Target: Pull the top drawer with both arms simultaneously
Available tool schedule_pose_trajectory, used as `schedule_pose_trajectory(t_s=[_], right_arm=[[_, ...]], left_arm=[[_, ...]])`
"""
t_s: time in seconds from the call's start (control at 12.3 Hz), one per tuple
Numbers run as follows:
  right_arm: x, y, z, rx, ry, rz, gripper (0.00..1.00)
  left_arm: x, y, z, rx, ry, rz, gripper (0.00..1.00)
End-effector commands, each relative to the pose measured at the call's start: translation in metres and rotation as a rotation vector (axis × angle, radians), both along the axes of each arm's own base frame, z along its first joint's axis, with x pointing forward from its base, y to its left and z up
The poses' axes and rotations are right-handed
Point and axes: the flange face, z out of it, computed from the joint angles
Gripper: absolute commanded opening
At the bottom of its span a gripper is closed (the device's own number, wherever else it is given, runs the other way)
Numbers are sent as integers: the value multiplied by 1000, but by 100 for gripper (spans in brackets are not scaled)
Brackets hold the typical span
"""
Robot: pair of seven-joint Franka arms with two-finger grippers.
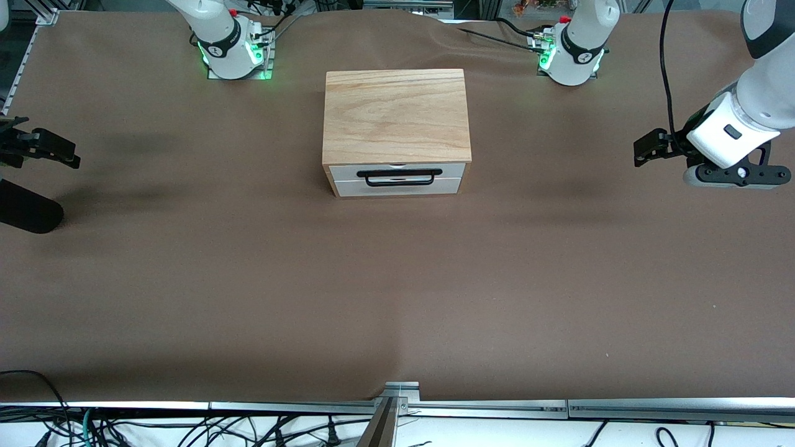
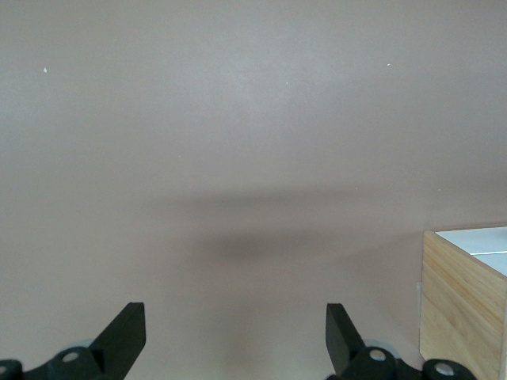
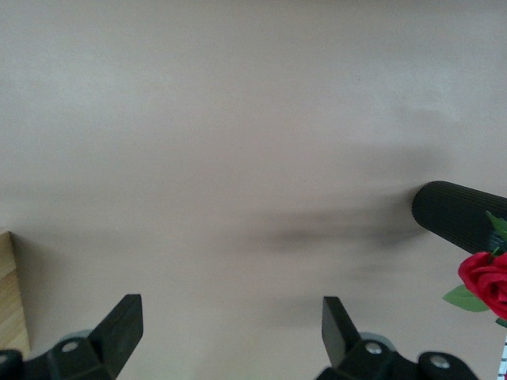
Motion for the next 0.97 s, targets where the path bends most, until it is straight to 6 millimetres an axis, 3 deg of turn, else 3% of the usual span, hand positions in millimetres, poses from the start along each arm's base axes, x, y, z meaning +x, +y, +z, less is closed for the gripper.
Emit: schedule_pose_trajectory(t_s=[0.0,0.32,0.65,0.89], right_arm=[[1,3,2,-20,-1,8,100],[1,6,-1,-19,3,11,100],[18,9,-47,-8,89,24,100],[25,42,-64,159,98,25,100]], left_arm=[[1,0,7,31,5,-25,100],[-1,-1,9,31,6,-25,100],[-2,-2,8,32,15,-28,100],[-2,-3,6,34,21,-31,100]])
